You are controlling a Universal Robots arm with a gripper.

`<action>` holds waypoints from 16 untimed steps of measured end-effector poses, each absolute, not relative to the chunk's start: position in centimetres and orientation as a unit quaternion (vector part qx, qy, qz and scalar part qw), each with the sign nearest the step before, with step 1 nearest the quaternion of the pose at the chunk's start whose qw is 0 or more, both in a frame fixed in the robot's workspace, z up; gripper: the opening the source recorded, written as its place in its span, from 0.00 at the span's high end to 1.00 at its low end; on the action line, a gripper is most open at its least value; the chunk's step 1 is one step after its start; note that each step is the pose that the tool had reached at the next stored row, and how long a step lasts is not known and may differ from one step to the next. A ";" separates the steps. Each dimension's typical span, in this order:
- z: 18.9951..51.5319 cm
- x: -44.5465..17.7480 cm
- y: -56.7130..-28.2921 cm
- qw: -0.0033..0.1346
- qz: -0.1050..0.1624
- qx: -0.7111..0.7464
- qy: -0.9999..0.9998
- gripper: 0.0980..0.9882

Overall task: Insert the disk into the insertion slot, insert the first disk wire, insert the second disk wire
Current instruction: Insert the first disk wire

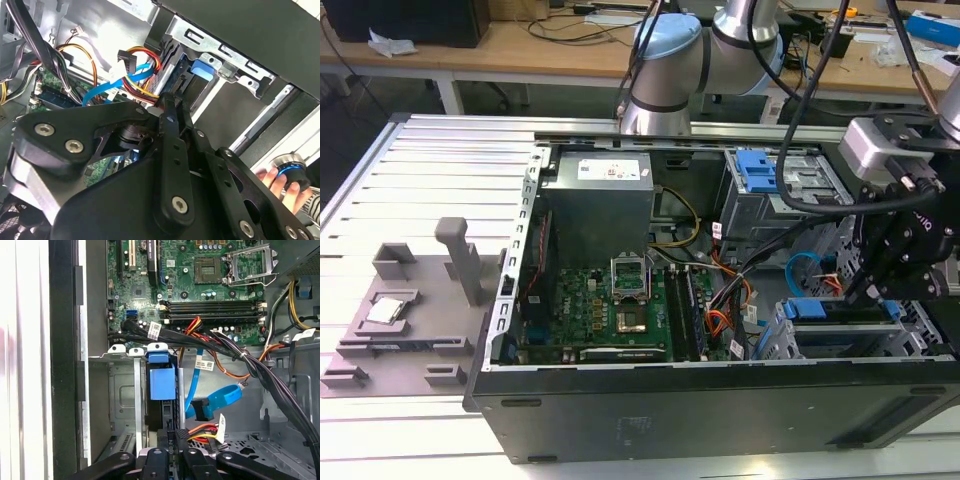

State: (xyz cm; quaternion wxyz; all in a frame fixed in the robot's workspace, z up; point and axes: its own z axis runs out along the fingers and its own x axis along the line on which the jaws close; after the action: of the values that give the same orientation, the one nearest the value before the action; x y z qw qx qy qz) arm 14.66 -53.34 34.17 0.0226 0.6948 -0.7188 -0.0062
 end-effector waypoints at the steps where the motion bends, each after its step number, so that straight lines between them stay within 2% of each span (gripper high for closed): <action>1: 34.3 14.7 -53.3 0.022 -0.006 0.695 -0.719 0.92; 16: 34.0 15.9 -53.4 0.021 -0.021 0.695 -0.718 0.92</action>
State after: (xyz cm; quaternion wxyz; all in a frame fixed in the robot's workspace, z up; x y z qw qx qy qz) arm 15.88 -53.42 33.98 0.0210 0.6949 -0.7185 -0.0207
